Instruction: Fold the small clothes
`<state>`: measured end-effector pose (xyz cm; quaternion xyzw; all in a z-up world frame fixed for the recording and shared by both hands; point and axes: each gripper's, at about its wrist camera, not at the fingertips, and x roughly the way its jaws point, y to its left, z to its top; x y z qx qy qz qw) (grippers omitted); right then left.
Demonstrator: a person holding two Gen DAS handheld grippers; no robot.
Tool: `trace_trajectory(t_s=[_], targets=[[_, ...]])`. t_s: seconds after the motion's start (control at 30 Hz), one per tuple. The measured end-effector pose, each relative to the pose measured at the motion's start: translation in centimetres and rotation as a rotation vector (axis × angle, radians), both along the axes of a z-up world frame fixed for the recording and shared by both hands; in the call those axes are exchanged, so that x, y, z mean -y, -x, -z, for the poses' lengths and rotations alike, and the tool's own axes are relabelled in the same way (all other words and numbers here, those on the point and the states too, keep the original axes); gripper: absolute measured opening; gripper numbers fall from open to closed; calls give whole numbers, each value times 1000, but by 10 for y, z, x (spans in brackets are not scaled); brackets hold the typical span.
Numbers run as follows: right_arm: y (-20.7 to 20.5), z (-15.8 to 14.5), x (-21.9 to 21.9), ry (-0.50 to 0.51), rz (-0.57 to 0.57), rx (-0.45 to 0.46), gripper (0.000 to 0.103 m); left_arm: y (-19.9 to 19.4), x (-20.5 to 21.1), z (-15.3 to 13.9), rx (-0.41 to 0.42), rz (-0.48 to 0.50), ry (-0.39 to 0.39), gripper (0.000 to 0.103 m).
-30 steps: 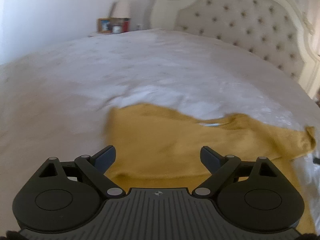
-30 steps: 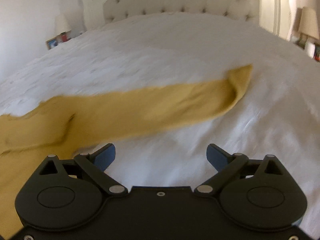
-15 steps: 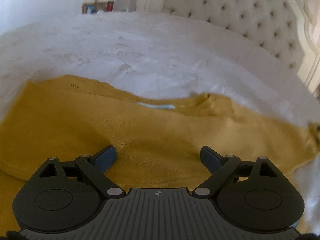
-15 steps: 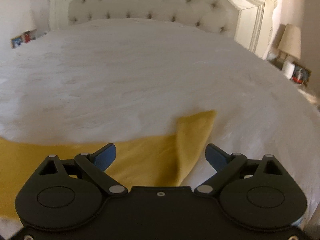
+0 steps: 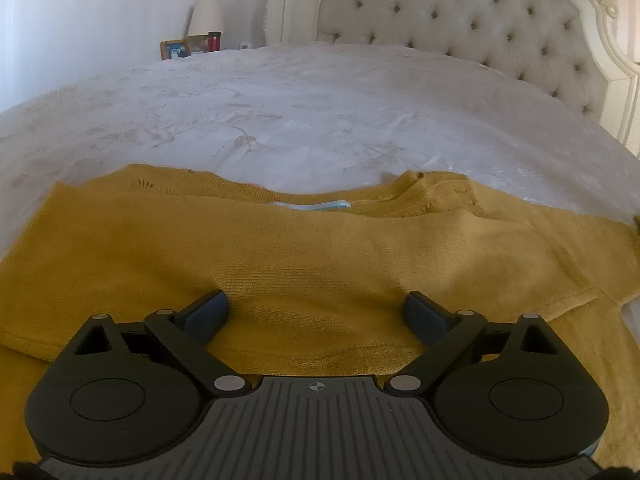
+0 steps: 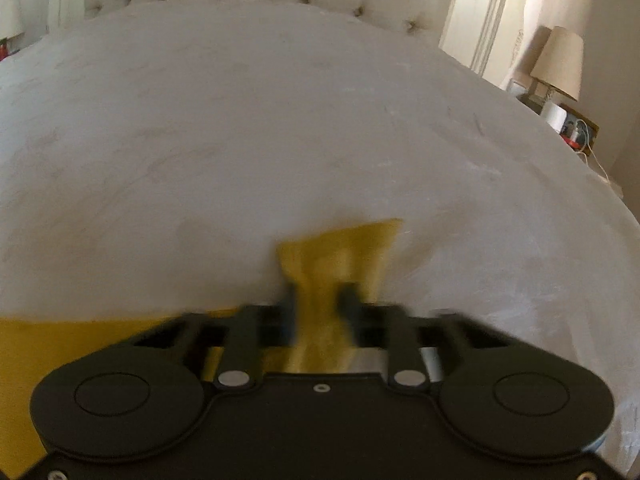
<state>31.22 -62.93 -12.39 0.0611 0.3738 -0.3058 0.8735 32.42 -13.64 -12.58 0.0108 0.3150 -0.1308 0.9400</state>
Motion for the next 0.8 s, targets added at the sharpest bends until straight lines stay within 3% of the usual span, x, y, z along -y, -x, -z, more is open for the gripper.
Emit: trace_trajectory(t_s=[0.1,0.17,0.33,0.6,0.67,0.8], targets=[[14,-16,9,-68,9,57,16,0,-1,1,-3,0,4,97],[29,-37,10,-123,-2,142,16,0,-1,0,-4,0,8,97],[60,-90,-14,-201,-95,296,16,-3,0,1,-12,6,10,100],[68,-150,-118,-233,-371,382,16,-11,-2,-13,-82,62,11,100],[65,-156,-151,-259,-452,400,17,-9,-14,-27,-100,75,75,93],[63,-149,-221,-307,-609,402,17,1,-48,-53,-108,53,194,93]])
